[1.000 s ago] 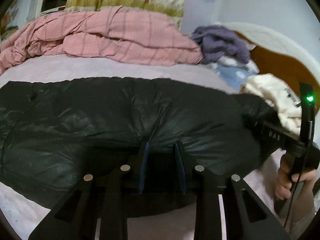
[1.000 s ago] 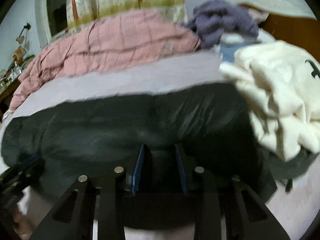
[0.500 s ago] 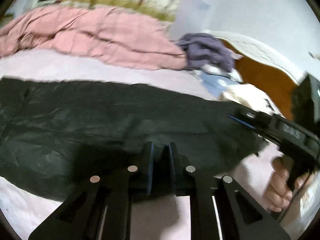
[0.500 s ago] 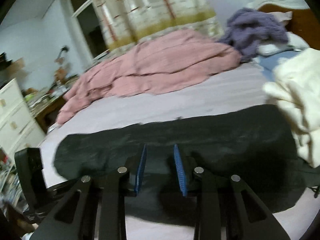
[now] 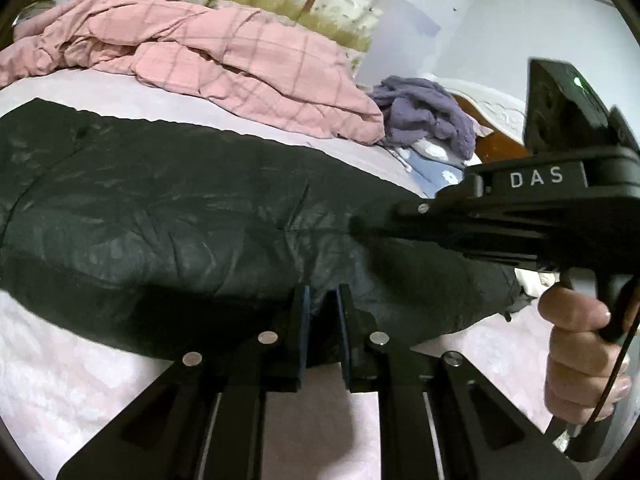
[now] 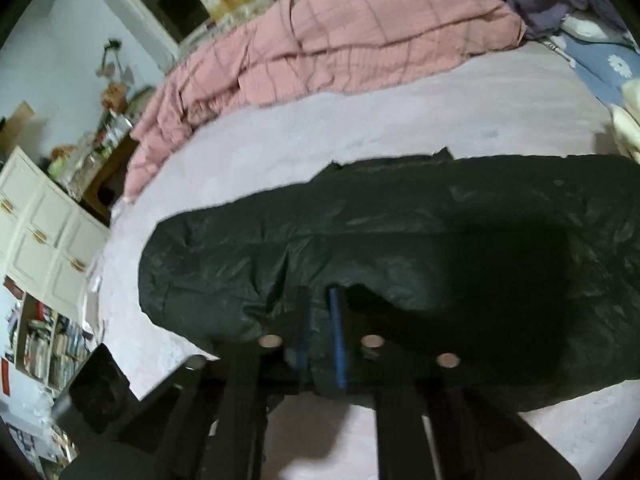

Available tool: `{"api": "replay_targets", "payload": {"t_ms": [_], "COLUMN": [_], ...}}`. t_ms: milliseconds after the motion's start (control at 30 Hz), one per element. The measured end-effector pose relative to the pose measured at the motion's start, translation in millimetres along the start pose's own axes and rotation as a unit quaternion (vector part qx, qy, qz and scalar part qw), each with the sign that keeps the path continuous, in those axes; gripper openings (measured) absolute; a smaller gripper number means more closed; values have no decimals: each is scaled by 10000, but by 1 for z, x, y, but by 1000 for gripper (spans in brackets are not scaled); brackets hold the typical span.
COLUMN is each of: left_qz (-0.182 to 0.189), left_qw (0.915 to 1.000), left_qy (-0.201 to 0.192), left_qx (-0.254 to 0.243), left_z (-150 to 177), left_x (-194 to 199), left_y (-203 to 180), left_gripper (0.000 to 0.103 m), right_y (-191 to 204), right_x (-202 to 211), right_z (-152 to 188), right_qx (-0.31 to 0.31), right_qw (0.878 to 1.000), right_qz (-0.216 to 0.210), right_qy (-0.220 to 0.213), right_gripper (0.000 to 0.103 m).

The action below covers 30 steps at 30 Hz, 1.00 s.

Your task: Fold large clothes

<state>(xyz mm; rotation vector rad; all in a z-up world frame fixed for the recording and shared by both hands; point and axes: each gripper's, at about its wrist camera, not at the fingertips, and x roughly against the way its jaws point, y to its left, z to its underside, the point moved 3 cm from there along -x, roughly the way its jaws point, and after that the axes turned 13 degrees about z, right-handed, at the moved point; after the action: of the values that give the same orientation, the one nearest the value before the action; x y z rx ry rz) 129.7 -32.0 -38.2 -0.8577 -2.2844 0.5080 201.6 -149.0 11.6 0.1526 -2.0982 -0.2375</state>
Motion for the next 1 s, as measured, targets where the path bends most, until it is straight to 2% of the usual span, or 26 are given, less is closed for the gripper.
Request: {"api": "replay_targets", "payload": {"t_ms": [100, 200, 300, 367, 400, 500, 667, 833, 1000], "left_qz": [-43, 132, 66, -15, -43, 83, 40, -26, -150], "left_qw": [9990, 9970, 9974, 9972, 9965, 9950, 9954, 9960, 9966], "left_qy": [272, 311, 295, 319, 353, 379, 410, 414, 415], "left_qx": [361, 700, 651, 679, 755, 923, 871, 791, 690], "left_z": [5, 6, 10, 13, 14, 14, 18, 19, 19], "left_x": [-17, -20, -21, -24, -25, -24, -24, -22, -23], "left_y": [18, 29, 29, 32, 35, 41, 39, 38, 35], "left_gripper": [13, 12, 10, 7, 3, 3, 3, 3, 3], "right_y": [3, 0, 3, 7, 6, 2, 4, -1, 0], "right_x": [-7, -22, -45, -59, -65, -74, -86, -97, -130], "right_z": [2, 7, 12, 13, 13, 8, -11, -39, -53], "right_qx": [64, -3, 0, 152, 146, 39, 177, -37, -89], "right_qw": [9998, 9990, 9976, 9967, 9962, 9967, 9961, 9963, 9938], "right_qz": [86, 202, 175, 354, 472, 562, 667, 742, 753], "right_qy": [144, 392, 670, 709, 723, 587, 559, 442, 811], "right_gripper": [4, 4, 4, 1, 0, 0, 0, 0, 0]}}
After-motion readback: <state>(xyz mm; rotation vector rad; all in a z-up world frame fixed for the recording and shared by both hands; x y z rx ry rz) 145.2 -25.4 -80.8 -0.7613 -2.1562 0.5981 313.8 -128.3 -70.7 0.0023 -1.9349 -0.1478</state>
